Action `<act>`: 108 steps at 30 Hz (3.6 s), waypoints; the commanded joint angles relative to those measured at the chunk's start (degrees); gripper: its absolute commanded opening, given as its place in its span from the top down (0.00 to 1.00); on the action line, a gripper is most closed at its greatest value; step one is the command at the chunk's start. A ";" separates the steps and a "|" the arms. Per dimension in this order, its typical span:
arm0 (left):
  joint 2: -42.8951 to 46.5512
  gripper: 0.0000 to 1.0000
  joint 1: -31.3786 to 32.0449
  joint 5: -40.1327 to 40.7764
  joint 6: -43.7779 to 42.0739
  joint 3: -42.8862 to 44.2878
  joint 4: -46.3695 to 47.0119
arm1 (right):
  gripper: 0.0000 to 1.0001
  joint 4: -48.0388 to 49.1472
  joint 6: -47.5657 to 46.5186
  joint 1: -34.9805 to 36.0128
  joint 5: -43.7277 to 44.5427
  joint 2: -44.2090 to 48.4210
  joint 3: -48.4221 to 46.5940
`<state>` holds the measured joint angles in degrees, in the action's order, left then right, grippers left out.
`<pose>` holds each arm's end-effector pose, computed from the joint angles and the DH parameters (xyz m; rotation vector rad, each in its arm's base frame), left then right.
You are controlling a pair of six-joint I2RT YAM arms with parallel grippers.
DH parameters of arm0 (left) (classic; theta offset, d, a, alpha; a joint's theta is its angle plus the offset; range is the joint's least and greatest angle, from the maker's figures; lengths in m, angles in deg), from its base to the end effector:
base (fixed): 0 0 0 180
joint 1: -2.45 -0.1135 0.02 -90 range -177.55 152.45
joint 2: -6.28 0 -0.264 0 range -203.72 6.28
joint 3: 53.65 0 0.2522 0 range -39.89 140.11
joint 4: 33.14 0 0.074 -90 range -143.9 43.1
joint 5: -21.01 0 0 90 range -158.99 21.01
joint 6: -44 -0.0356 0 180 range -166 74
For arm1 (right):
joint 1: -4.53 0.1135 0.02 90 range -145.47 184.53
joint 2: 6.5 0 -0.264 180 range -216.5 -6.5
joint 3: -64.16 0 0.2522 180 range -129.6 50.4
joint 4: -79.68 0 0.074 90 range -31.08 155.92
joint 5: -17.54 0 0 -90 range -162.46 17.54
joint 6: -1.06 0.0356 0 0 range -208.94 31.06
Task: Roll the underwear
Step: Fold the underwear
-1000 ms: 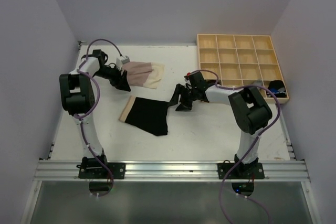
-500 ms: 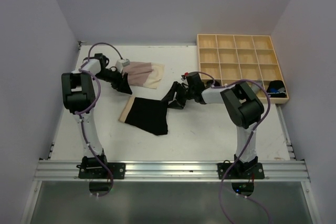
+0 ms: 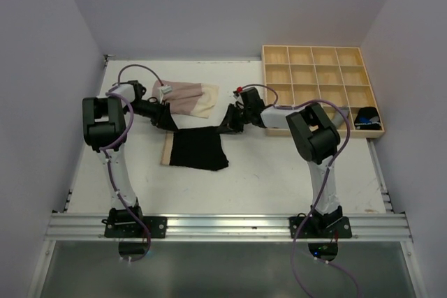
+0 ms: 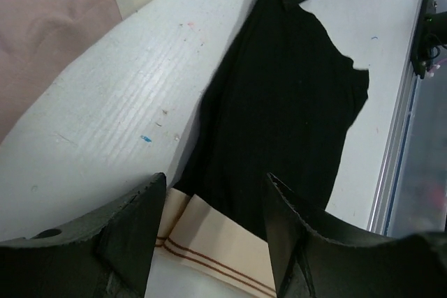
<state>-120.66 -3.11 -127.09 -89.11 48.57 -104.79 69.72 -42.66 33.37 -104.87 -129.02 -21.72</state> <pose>0.3985 0.0084 0.1268 0.7315 2.3918 -1.3225 0.3725 0.2269 0.1100 0.0970 2.6177 1.2307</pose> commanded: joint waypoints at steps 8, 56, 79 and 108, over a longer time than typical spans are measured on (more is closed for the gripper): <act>1.16 0.46 -0.24 7.57 -5.23 -8.39 2.07 | 0.95 -19.96 -15.77 -0.36 12.72 -11.68 -23.91; 17.59 1.00 3.45 14.95 4.97 -21.31 13.94 | 0.72 26.62 32.90 23.09 23.52 23.21 23.25; 33.94 1.00 9.60 19.70 3.65 -25.89 13.51 | 0.73 39.80 41.87 24.69 26.78 0.88 22.02; 27.89 1.00 23.23 20.23 7.34 -32.31 15.35 | 0.71 26.63 35.81 24.77 27.92 18.36 28.96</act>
<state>-90.50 19.84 -106.92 -83.93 14.00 -91.08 102.83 -3.71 57.89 -79.82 -116.95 5.84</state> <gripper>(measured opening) 0.021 0.288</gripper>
